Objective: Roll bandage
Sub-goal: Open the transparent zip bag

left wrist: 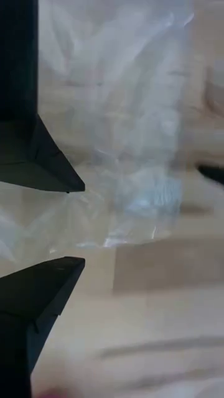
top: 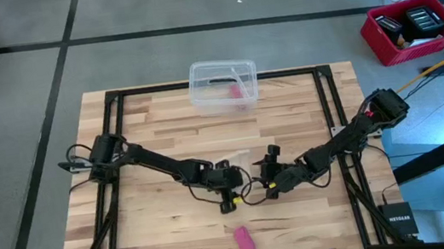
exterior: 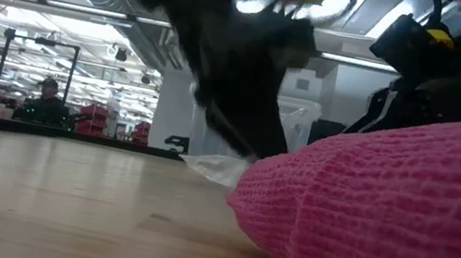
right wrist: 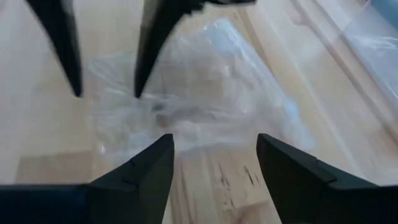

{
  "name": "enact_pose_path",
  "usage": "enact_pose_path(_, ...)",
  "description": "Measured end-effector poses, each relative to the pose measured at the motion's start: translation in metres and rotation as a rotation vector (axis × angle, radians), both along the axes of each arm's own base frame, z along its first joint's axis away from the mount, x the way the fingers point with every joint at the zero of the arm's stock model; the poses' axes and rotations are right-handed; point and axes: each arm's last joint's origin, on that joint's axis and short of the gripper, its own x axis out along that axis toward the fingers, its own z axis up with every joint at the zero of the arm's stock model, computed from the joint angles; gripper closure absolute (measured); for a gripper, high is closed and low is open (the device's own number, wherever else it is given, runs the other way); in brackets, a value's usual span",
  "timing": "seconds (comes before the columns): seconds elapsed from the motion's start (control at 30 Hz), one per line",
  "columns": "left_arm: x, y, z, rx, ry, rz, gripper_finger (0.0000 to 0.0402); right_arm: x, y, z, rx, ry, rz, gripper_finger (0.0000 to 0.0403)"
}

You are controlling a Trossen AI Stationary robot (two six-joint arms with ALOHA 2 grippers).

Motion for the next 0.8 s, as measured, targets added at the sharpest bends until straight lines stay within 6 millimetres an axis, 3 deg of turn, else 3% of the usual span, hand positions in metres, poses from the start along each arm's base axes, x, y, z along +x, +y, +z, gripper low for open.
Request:
enact_pose_path(0.27,-0.026,0.003,0.075,0.238,-0.037,-0.008,0.0227,0.002,0.002,0.002,0.039,-0.024,0.013,0.0171)
enact_pose_path(0.37,-0.039,0.017,0.1,0.324,-0.056,0.055,0.0227,0.002,0.0,0.002,0.061,-0.031,-0.008,0.0171)
enact_pose_path(0.43,-0.038,0.032,0.104,0.326,-0.06,0.093,0.0231,0.003,-0.002,0.002,0.094,-0.038,-0.034,0.0171)
enact_pose_path(0.57,-0.027,0.067,0.093,0.259,-0.034,0.144,0.0244,0.006,-0.013,-0.001,0.235,-0.018,-0.102,0.0171)
enact_pose_path(0.8,-0.01,0.117,0.039,0.115,0.128,0.18,0.026,-0.004,-0.043,-0.021,0.419,0.015,-0.23,0.0171)
